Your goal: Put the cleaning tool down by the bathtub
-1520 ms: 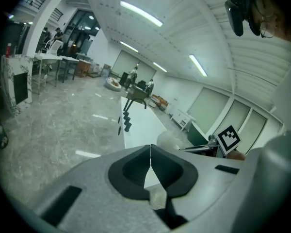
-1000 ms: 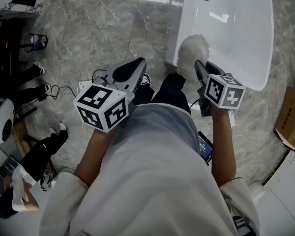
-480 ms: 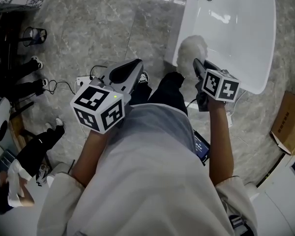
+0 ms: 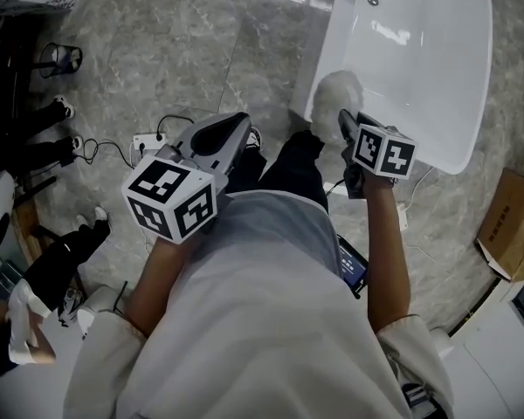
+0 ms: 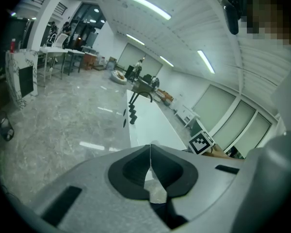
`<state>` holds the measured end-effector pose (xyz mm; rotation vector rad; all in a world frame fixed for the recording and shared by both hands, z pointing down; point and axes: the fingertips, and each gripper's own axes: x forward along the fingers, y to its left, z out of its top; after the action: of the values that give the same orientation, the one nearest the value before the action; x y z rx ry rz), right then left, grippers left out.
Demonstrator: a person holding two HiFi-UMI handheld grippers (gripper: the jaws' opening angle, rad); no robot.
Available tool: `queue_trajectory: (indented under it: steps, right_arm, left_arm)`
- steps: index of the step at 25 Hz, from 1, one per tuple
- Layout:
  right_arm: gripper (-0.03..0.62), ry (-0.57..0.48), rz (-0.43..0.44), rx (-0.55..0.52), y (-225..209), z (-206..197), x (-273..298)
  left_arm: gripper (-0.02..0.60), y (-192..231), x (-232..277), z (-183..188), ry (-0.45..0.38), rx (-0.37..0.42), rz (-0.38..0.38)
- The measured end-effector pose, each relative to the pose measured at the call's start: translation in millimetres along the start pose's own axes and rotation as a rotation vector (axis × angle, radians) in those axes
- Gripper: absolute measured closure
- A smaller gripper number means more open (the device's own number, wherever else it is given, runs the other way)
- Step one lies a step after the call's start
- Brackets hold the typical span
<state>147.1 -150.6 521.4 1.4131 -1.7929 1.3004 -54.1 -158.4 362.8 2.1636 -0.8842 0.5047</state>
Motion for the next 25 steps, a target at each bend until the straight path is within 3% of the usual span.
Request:
queue_trajectory:
  steps: [25]
  right_arm:
    - [0.519, 0.088, -0.034, 0.018, -31, -21, 46]
  left_arm:
    - [0.572, 3, 4, -23, 0.056, -0.016, 0.024]
